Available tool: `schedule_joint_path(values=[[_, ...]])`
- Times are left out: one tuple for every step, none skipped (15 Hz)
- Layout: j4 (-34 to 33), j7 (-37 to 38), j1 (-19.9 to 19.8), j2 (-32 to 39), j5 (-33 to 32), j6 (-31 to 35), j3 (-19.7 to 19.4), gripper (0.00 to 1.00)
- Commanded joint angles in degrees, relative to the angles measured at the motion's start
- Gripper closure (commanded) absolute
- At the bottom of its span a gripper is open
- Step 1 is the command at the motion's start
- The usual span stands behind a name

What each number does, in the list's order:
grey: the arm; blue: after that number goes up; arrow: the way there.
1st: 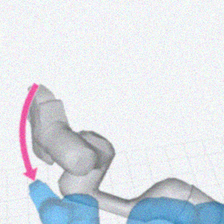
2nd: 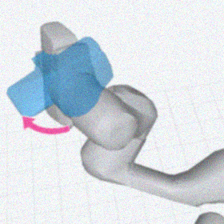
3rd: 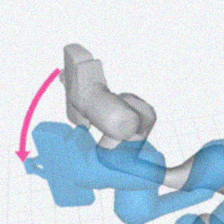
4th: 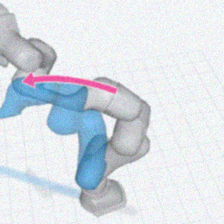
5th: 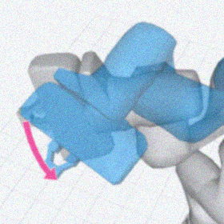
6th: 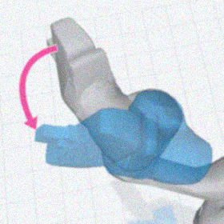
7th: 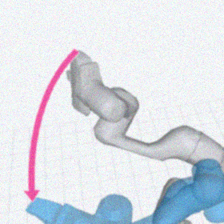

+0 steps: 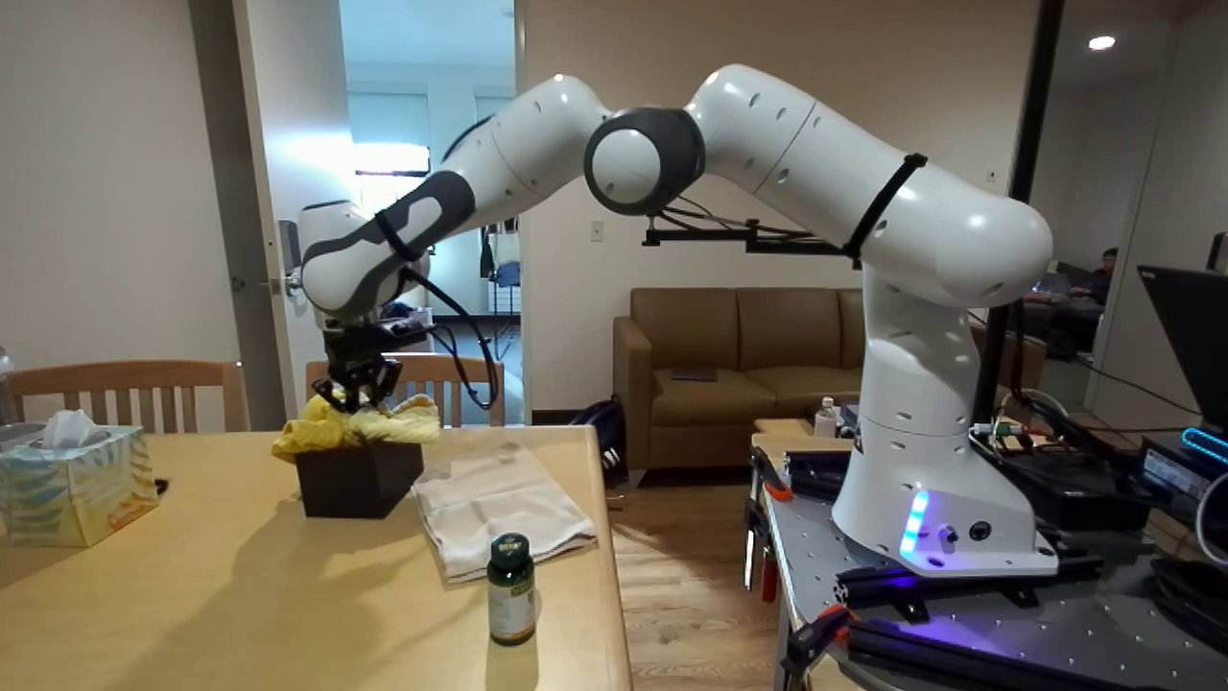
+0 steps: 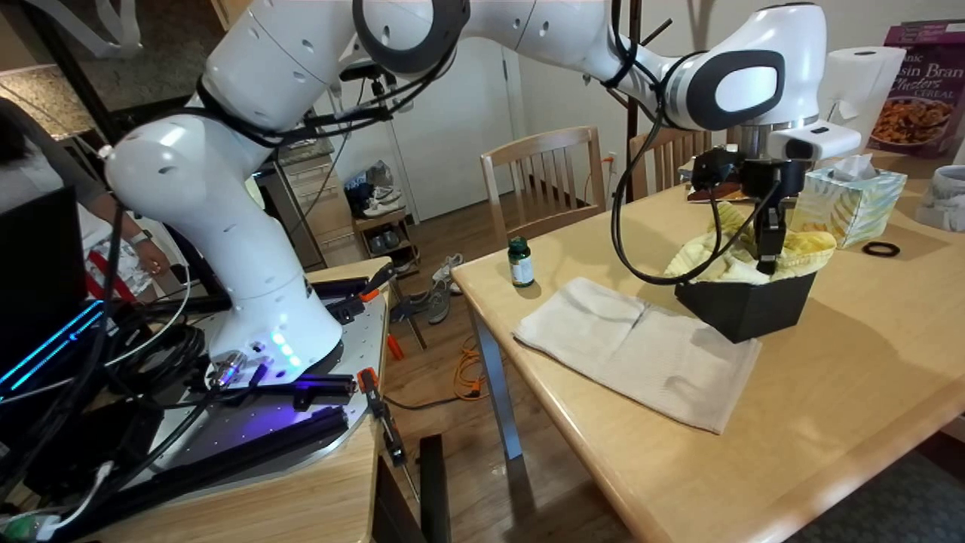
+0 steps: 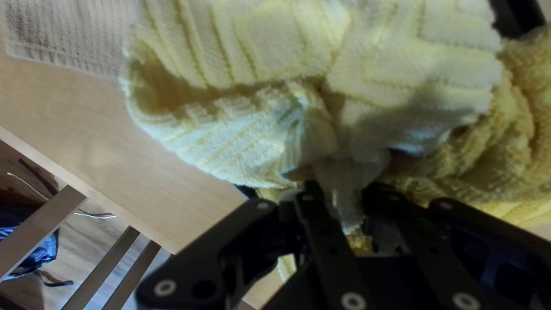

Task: Pick up the yellow towel and place it in the black box.

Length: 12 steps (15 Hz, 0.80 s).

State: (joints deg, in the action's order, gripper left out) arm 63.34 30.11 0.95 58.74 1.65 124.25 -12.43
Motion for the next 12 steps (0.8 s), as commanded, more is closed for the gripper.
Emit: schedule_joint_path(values=[[-4.33, 2.85, -0.92, 3.52, -0.28, 0.16, 0.09, 0.94], [-4.95, 3.79, -0.80, 4.10, -0.64, 0.22, -0.36, 0.94], [-5.57, 4.65, -0.80, 4.62, -0.80, 0.13, -0.63, 0.94], [-6.31, 5.43, -0.82, 5.30, -0.95, 0.23, -0.85, 0.94], [-6.99, 5.77, -1.00, 5.81, -0.85, 0.34, -0.74, 0.94], [-7.15, 5.74, -1.25, 5.54, -0.26, 0.85, -0.17, 0.94], [-7.34, 6.24, -1.09, 5.45, -0.52, 1.35, -0.36, 0.94], [-7.58, 6.41, -1.17, 5.27, -0.39, 1.85, -0.24, 0.94], [-7.81, 6.59, -1.16, 5.23, -0.48, 2.10, -0.28, 0.94], [-7.85, 6.80, -1.09, 5.18, -0.60, 2.45, -0.36, 0.94], [-7.83, 6.93, -1.14, 5.15, -0.44, 3.01, -0.22, 0.94], [-7.75, 7.03, -1.07, 5.17, -0.45, 3.47, -0.22, 0.94]])
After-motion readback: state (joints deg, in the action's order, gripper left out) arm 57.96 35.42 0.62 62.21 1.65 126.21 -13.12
